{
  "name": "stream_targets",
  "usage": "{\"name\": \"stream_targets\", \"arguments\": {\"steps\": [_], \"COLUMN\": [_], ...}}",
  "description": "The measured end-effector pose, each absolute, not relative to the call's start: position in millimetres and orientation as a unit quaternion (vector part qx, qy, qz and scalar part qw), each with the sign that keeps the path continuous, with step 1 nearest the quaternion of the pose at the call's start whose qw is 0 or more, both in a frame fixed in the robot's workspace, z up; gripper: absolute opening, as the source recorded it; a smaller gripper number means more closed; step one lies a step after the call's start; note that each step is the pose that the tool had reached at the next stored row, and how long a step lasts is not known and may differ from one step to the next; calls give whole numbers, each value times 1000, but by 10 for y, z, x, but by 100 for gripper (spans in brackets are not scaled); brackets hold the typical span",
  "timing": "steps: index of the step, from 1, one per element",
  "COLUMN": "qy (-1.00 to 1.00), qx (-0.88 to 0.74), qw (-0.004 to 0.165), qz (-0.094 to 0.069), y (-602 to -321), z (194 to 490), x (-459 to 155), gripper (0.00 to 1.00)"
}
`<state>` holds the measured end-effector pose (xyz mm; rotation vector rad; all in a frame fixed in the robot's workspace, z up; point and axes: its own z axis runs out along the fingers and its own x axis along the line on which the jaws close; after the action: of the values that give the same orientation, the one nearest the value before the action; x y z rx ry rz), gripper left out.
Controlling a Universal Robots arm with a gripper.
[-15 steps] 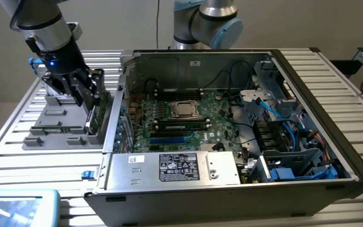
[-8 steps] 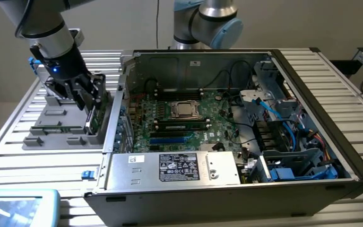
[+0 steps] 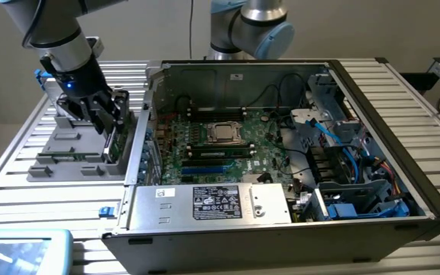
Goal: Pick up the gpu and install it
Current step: 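Pick up the gpu and move the gpu toward the slot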
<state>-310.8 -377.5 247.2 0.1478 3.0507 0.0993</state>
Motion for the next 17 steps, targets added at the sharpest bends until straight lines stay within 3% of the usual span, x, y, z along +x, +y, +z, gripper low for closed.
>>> {"name": "stream_targets", "arguments": {"steps": [17], "qy": [997], "qx": [55], "qw": [55], "qz": [22], "y": [-3693], "z": [2294], "x": [-3137], "gripper": [52]}}
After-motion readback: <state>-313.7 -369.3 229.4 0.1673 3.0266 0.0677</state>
